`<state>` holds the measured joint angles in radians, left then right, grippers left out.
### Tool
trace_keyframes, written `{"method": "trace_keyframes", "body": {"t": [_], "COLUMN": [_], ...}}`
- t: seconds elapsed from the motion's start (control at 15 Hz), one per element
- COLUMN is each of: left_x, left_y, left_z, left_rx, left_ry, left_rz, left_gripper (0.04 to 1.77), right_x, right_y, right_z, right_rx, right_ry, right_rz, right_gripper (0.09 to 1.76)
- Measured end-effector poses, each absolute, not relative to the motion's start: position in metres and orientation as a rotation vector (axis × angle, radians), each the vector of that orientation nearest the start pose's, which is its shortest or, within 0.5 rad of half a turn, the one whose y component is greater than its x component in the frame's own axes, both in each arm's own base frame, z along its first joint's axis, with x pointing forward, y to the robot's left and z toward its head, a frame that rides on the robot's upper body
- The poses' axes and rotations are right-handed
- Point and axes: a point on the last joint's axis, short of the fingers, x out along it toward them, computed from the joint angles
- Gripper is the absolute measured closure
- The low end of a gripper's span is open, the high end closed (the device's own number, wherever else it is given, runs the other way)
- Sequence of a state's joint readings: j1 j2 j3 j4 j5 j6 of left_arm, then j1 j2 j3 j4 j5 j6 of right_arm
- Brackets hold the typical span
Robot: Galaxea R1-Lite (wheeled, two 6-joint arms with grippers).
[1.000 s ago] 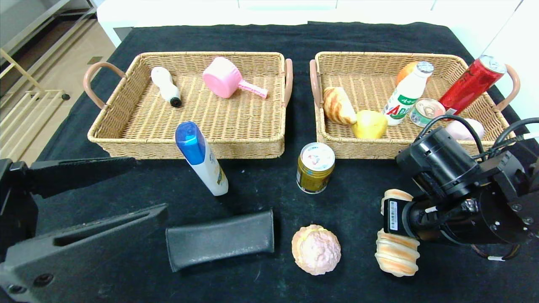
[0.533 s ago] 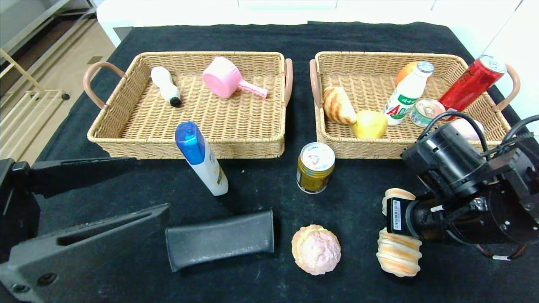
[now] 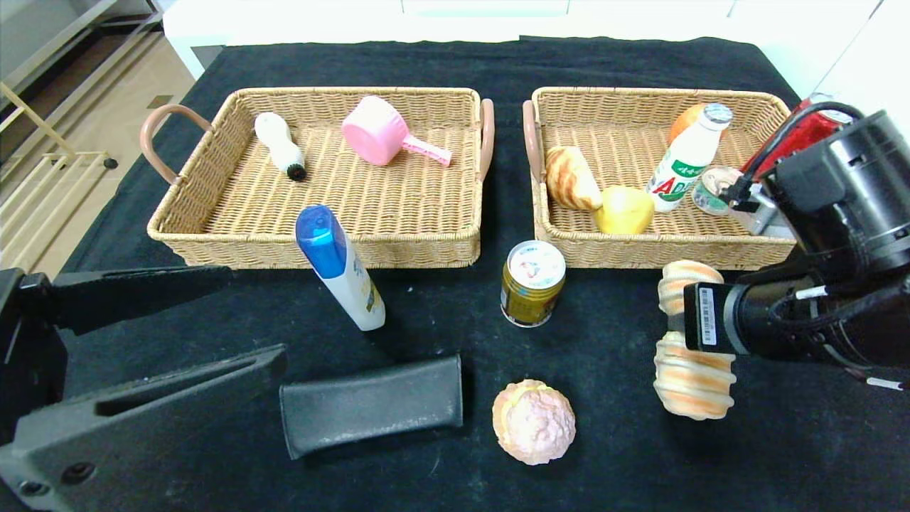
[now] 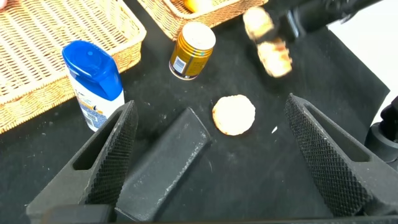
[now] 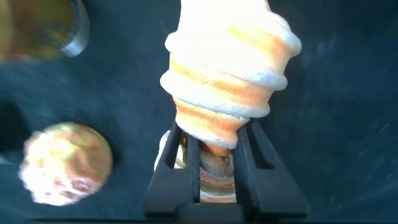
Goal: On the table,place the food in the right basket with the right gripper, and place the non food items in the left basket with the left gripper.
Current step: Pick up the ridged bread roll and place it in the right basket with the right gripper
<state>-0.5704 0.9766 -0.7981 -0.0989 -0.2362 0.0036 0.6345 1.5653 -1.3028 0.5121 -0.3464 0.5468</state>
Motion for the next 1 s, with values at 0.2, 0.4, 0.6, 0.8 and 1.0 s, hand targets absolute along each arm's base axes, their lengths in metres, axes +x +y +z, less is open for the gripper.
{"method": "trace_keyframes", "body": {"t": [0.2,0.4,0.6,0.8,1.0], "left_x": [0.097,0.096,0.096,0.095,0.095], "left_y": [-0.068,-0.068,-0.068,-0.067,-0.067], "left_z": [0.285,0.285,0.285,0.286,0.287], "left_rx": [0.017,0.016,0.015,0.015,0.014], "left_ry": [0.073,0.071,0.070,0.066,0.061], "left_rz": [-0.806,-0.805,-0.805,-0.805,-0.804], "left_gripper": [0.09,0.09,0.09,0.09,0.09], "right_x": [0.215,0.221,0.238,0.257,0.273], "right_y": [0.148,0.149,0.147,0.149,0.153], "right_z": [0.280,0.303,0.320,0.327,0.330], "right_rx": [0.118,0.069,0.040,0.030,0.025], "right_ry": [0.651,0.566,0.463,0.338,0.236], "right_rz": [0.128,0.163,0.163,0.168,0.172], "right_gripper": [1.45,1.45,1.45,1.45,1.45]}}
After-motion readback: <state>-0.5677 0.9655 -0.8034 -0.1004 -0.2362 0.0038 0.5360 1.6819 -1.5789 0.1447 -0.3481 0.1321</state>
